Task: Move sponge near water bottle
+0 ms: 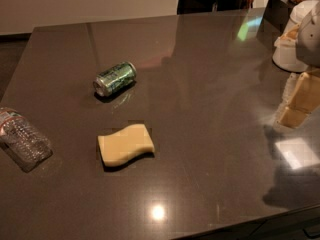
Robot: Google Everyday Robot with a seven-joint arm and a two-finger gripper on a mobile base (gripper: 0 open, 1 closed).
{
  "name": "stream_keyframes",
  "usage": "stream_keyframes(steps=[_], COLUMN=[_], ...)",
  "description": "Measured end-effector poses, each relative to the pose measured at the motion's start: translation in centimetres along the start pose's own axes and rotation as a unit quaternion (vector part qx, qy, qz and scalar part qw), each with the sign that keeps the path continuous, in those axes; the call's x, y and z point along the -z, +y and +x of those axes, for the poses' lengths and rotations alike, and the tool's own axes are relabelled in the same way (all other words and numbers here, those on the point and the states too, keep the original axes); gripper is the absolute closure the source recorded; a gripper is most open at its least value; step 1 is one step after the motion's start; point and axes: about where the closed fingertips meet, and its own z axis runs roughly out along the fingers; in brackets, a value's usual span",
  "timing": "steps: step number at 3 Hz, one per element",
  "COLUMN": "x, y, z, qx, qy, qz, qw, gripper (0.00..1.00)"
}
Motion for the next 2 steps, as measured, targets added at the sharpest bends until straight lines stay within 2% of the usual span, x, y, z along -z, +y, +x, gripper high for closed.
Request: stream_keyframes(steps=[1, 2], x=[0.0, -0.5], y=[0.0, -0.6], z=[0.0, -3.0], qx=[0.000, 0.018], qy=[0.000, -0.024], qz=[0.000, 0.003], qw=[1.0000, 0.9995], gripper=[0.00, 0.00])
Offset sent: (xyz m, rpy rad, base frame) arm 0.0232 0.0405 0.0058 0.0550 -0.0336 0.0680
